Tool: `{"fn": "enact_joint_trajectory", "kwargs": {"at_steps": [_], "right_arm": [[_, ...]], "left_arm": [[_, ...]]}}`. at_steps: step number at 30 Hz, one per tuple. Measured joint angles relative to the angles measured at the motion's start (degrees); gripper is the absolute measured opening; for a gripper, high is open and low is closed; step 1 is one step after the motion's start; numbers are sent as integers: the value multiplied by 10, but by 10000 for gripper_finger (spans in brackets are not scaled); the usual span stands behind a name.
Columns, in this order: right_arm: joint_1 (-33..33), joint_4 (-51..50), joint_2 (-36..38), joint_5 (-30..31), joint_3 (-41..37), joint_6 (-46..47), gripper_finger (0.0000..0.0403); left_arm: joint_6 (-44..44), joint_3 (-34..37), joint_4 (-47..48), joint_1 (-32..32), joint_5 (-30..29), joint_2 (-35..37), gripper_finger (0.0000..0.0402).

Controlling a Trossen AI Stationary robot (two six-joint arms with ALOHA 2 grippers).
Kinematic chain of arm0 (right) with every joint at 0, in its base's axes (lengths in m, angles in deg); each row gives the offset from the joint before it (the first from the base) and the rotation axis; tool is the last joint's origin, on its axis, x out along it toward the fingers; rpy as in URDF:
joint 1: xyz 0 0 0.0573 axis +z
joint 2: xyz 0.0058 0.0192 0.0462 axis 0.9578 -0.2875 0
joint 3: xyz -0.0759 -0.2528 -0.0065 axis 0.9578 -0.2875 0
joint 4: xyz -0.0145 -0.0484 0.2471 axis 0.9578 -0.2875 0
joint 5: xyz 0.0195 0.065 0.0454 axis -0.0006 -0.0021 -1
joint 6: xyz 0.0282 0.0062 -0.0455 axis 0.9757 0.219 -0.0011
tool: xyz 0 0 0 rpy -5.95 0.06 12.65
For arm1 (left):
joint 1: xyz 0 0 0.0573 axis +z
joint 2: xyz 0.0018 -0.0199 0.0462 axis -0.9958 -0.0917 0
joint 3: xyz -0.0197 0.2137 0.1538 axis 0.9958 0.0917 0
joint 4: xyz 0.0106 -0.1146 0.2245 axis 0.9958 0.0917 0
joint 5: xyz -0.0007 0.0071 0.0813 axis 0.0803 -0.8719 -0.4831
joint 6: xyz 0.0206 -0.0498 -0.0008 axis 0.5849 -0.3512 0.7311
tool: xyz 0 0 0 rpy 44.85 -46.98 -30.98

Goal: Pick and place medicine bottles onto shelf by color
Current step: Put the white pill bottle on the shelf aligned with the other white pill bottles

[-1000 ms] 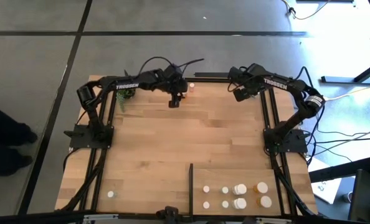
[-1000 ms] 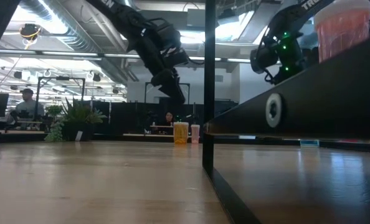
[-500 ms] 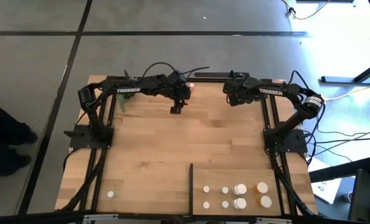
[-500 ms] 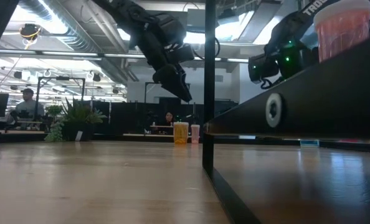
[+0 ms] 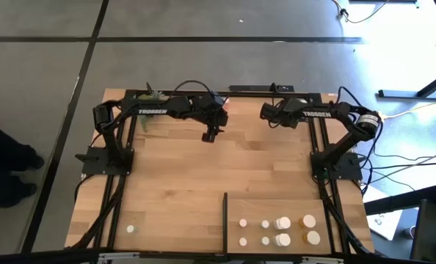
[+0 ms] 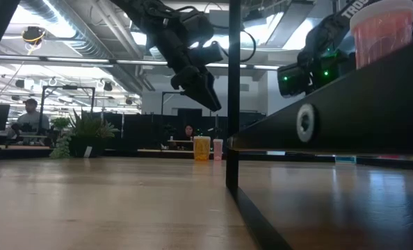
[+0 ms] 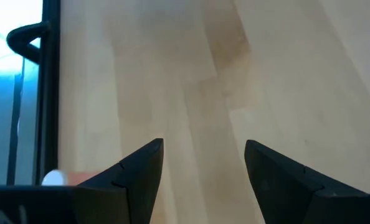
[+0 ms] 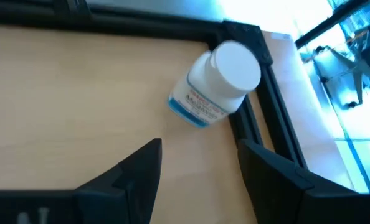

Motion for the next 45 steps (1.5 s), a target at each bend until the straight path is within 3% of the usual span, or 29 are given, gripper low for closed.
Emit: {"fn": "enact_joint_trajectory", "kwargs": {"at_steps": [7,14,31,36,45], "right_arm": [[18,0,0,47,0,82,213],[19,2,0,29,0,147,213],[18,9,0,16,-26,158,215],[19,24,0,13,-62,238,236],[22,24,0,52,-66,249,280]], "left_arm": [[0,0,0,-20,0,0,219],[-31,0,-26,-30,-37,0,219],[-35,0,-47,-30,-42,0,219],[-35,0,-47,-30,-43,0,219],[-35,0,-47,-30,-43,0,219]]}}
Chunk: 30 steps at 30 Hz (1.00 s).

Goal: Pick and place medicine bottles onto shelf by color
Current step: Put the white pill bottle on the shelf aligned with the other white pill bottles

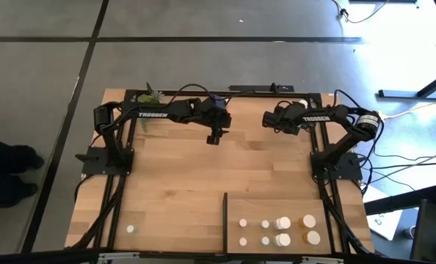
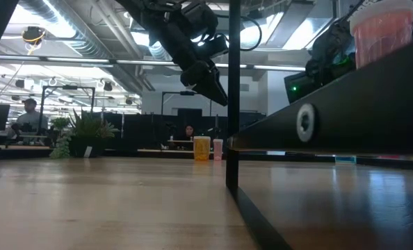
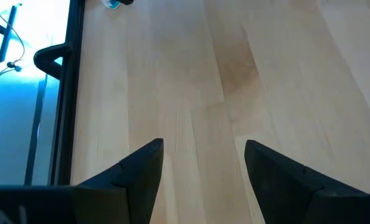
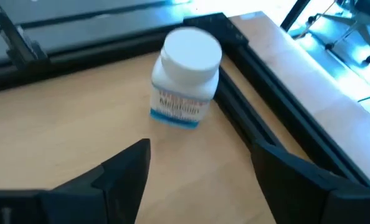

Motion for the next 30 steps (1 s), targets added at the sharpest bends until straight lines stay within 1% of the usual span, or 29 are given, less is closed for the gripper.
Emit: {"fn": "enact_joint_trajectory", "kwargs": {"at_steps": [8,12,22,26,28,30], "right_arm": [[-7,-5,0,15,0,0,282],[-19,-3,0,42,0,-1,282],[-52,4,0,43,0,-1,282],[-61,31,0,43,0,-2,282],[-65,57,0,44,0,-28,282],[-70,86,0,46,0,-74,282]], "left_arm": [[0,0,0,0,0,0,219],[0,0,0,0,0,0,219],[0,0,0,0,0,0,219],[0,0,0,0,0,0,219],[0,0,0,0,0,0,219],[0,0,0,0,0,0,219]]}}
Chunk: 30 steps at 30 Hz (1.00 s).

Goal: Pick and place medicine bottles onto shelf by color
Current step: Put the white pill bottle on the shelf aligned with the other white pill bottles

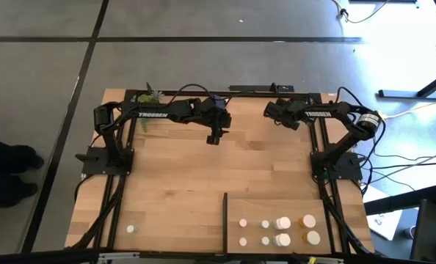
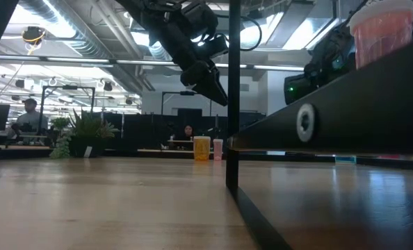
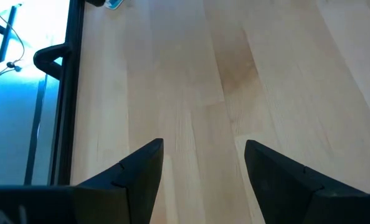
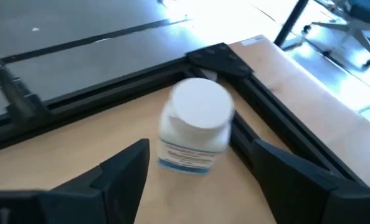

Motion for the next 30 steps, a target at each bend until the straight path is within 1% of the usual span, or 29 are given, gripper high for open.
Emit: {"fn": "enact_joint_trajectory", "kwargs": {"at_steps": [4,13,30], "right_arm": [[-10,29,0,0,0,-53,282],[-35,30,0,-19,0,-57,282],[-63,40,0,-19,0,-60,281]], "left_arm": [[0,0,0,0,0,0,219],[0,0,0,0,0,0,219],[0,0,0,0,0,0,219]]}}
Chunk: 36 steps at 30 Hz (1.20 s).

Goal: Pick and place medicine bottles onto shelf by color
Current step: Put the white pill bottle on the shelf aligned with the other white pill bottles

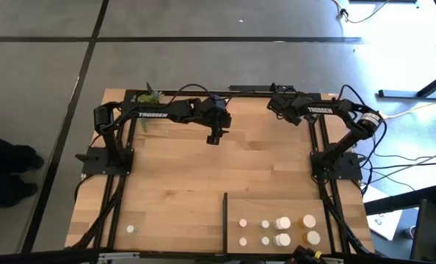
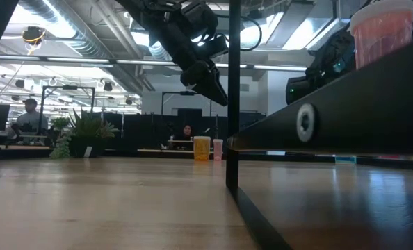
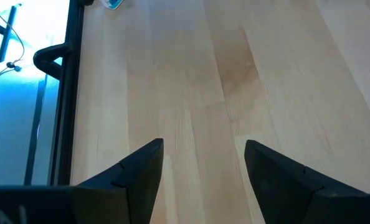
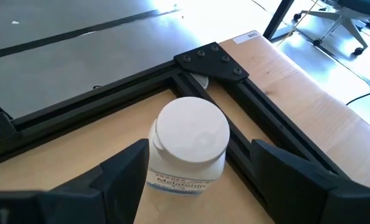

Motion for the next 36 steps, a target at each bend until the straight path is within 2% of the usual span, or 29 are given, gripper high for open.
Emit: {"fn": "enact_joint_trajectory", "kwargs": {"at_steps": [6,17,28,36], "right_arm": [[-5,1,0,0,0,-1,256],[-4,7,0,1,0,-2,171],[-4,10,0,-1,0,-1,132],[-4,8,0,-16,0,-1,84]], "left_arm": [[0,0,0,0,0,0,219],[0,0,0,0,0,0,219],[0,0,0,0,0,0,219],[0,0,0,0,0,0,219]]}}
